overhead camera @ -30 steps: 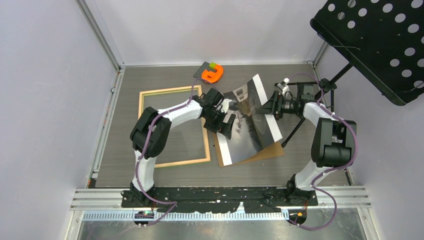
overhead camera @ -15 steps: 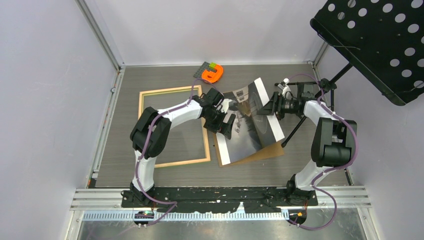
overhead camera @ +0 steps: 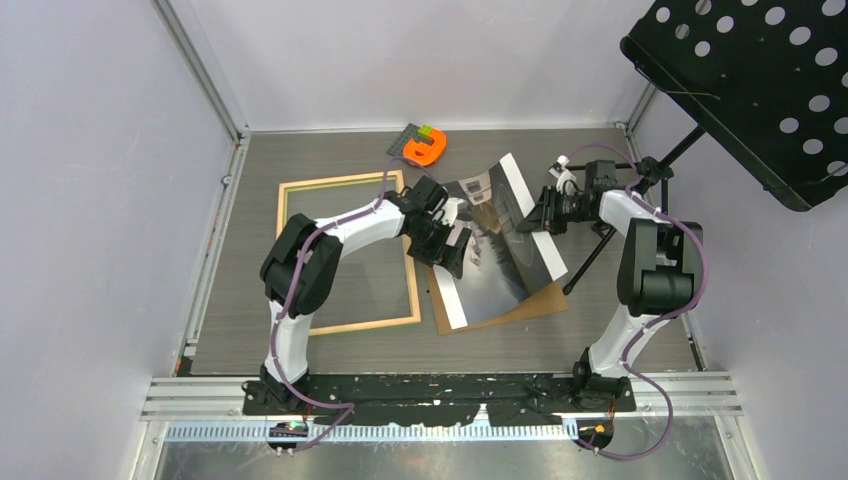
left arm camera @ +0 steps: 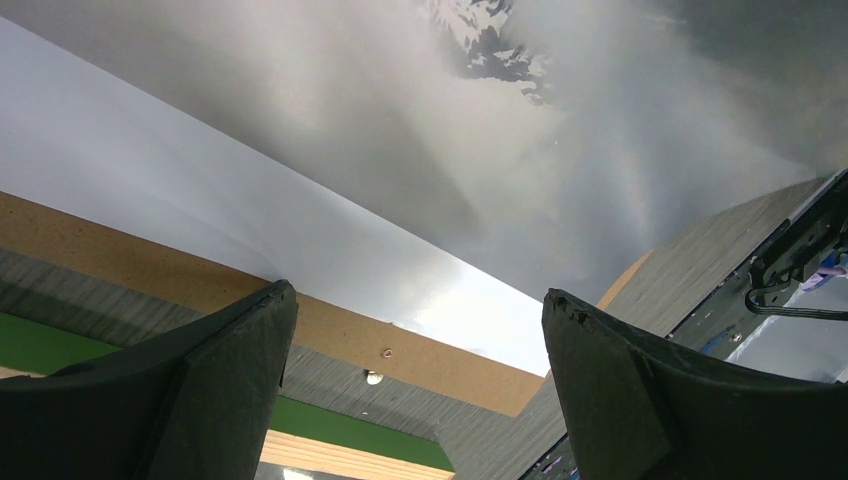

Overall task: Put the photo into the frame
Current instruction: Pick up the photo at the center of the board.

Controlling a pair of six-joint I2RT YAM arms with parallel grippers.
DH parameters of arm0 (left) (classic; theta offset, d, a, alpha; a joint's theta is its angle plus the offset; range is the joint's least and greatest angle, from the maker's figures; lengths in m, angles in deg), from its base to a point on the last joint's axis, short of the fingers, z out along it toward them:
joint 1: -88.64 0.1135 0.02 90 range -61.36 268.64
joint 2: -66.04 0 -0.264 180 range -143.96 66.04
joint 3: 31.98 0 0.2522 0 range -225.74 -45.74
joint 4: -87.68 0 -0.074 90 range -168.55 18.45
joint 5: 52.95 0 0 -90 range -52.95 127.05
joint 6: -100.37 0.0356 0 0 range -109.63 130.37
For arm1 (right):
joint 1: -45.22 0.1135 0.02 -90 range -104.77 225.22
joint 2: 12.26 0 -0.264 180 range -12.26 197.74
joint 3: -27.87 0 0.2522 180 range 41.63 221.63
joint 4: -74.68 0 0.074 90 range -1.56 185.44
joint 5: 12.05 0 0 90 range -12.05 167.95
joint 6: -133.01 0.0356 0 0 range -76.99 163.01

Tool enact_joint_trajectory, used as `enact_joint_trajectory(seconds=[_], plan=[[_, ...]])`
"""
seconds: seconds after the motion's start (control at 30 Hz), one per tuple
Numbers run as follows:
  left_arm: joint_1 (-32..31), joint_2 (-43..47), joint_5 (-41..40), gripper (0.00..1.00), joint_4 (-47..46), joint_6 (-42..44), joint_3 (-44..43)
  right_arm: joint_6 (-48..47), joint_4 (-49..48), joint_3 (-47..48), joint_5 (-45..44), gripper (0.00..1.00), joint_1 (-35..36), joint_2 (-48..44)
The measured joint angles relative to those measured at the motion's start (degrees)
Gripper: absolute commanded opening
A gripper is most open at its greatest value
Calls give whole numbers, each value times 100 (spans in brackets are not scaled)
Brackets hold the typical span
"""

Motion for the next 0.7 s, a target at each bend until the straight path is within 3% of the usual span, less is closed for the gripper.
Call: enact_joint_trajectory(seconds=[0.07,0.1,0.33,0.7], plan=[[0,2,0,98,0,2,0,-42,26,0,-37,7,24,9],[0,2,-2,98,0,2,0,-52,28,2,-50,6,24,7],[0,44,-2,100,26,48,0,-83,94,15,-136,6,28,-238],[415,789,-61,100,166,247,4,136,-50,11,24,6,46,-1784]])
